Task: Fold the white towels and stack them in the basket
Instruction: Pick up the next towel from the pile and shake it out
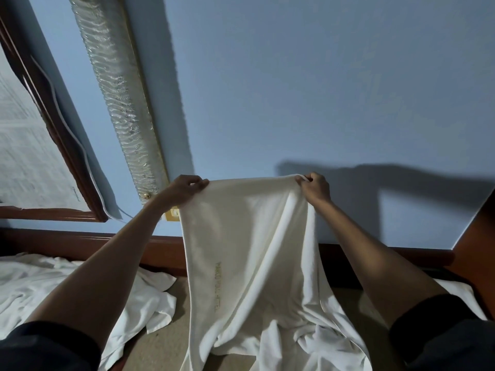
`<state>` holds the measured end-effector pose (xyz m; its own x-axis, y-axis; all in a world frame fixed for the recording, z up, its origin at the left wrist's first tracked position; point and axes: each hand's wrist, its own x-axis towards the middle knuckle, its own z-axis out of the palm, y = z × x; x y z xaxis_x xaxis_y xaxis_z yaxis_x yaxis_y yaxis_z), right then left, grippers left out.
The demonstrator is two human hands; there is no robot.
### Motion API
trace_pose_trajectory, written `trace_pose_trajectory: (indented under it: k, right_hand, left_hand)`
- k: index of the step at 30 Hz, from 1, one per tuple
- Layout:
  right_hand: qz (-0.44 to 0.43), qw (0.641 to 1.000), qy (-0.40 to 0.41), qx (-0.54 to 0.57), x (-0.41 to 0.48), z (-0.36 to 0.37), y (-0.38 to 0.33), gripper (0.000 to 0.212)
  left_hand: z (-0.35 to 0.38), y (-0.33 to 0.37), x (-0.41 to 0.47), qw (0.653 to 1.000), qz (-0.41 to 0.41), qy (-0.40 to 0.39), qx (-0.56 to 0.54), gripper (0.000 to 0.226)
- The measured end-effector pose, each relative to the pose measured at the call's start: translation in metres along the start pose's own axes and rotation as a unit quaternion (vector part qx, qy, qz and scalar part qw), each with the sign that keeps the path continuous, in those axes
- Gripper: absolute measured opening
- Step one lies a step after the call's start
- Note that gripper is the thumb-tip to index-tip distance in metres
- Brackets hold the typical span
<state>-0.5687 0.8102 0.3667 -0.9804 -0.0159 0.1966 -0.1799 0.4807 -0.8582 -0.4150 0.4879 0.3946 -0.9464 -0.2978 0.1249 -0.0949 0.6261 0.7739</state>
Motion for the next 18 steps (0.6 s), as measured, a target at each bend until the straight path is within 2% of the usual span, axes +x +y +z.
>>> trace_pose_trajectory:
  k: [4,8,11,13,15,18]
  right_hand:
    - [-0.003,1.000,0.010,0.011,0.002,-0.004,0.007,0.024]
    - [0.001,1.000,0.025,0.008,0.003,-0.009,0.015,0.032]
    - [-0.005,1.000,0.018,-0.012,0.003,-0.012,0.018,0.030]
    - [-0.016,0.999,0.009,-0.039,0.002,-0.010,0.018,0.020]
    - [-0.032,0.997,-0.022,-0.070,0.002,-0.006,0.016,0.018]
    - [-0.060,0.983,-0.136,-0.109,-0.005,0.002,0.000,0.043]
  left_hand:
    - [-0.010,0.008,0.002,0.999,-0.007,-0.028,-0.028,0.037]
    - [-0.026,0.014,0.010,0.997,0.000,-0.069,-0.027,0.018]
    - [-0.026,0.011,0.015,0.997,-0.021,-0.066,-0.031,0.011]
    - [-0.018,0.014,0.017,0.996,-0.054,-0.052,-0.042,0.010]
    - [-0.006,0.023,0.017,0.993,-0.077,-0.041,-0.082,0.008]
    - [0.009,0.040,0.019,0.982,-0.072,-0.033,-0.171,0.011]
